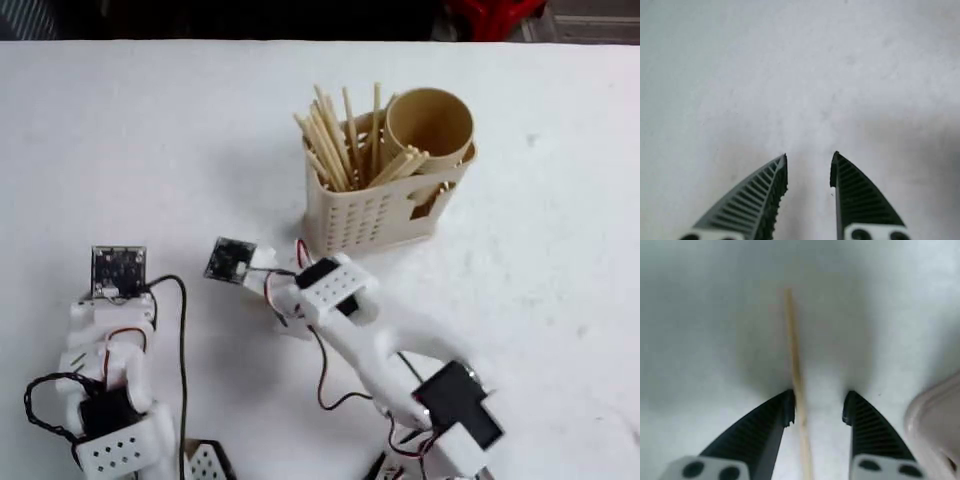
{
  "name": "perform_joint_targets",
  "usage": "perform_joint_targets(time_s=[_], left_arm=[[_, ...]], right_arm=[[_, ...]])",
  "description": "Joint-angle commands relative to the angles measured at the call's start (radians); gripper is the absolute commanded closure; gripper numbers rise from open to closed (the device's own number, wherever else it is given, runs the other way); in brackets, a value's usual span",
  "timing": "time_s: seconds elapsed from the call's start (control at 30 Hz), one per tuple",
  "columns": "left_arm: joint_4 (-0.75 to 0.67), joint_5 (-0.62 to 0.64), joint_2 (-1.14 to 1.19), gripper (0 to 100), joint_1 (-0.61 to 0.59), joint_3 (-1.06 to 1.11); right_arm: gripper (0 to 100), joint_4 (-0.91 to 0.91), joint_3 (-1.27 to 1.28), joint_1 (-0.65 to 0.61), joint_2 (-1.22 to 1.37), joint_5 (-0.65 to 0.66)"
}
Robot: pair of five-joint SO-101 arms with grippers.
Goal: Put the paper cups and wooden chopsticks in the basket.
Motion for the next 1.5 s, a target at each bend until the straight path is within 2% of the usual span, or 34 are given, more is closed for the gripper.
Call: perform_joint_targets(time_s=[0.0, 0.17, 0.3, 0.37, 0.57, 0.67, 0.87, 1.0, 1.2, 1.33, 1.47], left_arm=[[0.003, -0.009, -0.013, 85, 0.013, -0.005], [0.003, -0.009, -0.013, 85, 0.013, -0.005], [0.003, -0.009, -0.013, 85, 0.013, -0.005], [0.003, -0.009, -0.013, 85, 0.013, -0.005], [0.003, -0.009, -0.013, 85, 0.013, -0.005], [0.003, -0.009, -0.013, 85, 0.013, -0.005], [0.002, -0.009, -0.013, 85, 0.013, -0.005], [0.002, -0.009, -0.013, 85, 0.013, -0.005], [0.002, -0.009, -0.013, 85, 0.013, -0.005], [0.002, -0.009, -0.013, 85, 0.013, -0.005], [0.002, -0.009, -0.013, 85, 0.013, -0.005]], right_arm=[[82.9, 0.004, -0.031, 0.018, 0.019, 0.015], [84.7, 0.007, -0.031, 0.018, 0.021, 0.015], [99.2, 0.005, -0.031, 0.018, 0.016, 0.008], [96.6, 0.008, -0.031, 0.018, 0.015, 0.008], [98.3, 0.015, -0.031, 0.018, -0.03, 0.008], [98.3, 0.076, -0.031, 0.018, -0.154, -0.008], [98.3, 0.216, -0.031, 0.019, -0.506, -0.152], [98.3, 0.298, -0.037, 0.019, -0.762, -0.181], [98.3, 0.306, -0.129, 0.044, -1.069, -0.222], [98.3, 0.214, -0.304, 0.137, -1.086, -0.304], [98.3, -0.087, -0.39, 0.216, -1.021, -0.373]])
